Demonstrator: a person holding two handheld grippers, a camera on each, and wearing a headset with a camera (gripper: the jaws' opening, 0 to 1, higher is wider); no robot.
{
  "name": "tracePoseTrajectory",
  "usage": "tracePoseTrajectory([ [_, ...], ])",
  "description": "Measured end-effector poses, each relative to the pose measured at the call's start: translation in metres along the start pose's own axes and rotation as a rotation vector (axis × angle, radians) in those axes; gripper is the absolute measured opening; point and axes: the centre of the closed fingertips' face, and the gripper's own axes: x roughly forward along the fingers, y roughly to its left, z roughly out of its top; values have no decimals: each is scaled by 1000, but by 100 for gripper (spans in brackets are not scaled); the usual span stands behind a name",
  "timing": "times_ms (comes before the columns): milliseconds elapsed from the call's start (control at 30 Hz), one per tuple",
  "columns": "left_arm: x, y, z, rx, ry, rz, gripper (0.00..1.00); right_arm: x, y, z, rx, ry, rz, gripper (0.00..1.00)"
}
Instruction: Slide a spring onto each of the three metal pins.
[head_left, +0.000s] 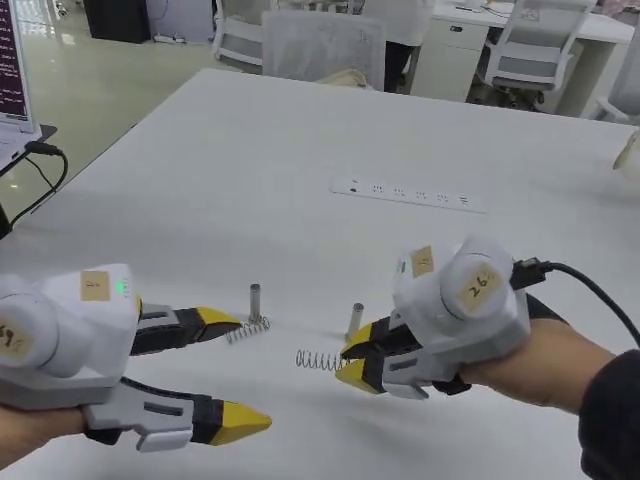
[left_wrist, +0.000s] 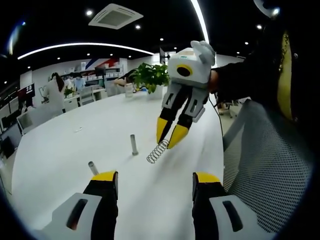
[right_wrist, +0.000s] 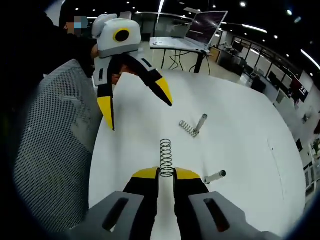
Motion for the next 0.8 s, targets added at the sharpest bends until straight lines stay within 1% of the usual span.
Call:
tracePoseTrajectory([
  [67,0,0,0,2,0,-2,53,0,5,5,-11,-5,16,8],
  [133,0,-1,2,16,-4,-5,49,-1,8,12,-25,-15,24,8],
  [233,1,-3,4,40,-13,-12,42,-2,11,17,-42,-14,37,8],
  [400,2,-6,6,77,-18,-24,32,-1,18,19,-61,-5,65,8],
  [567,3,-11,8,109,-27,-42,22,0,22,22,-72,-4,75,8],
  [800,4,-14,8,131,-26,-60,13,-1,27,28,-89,-11,90,8],
])
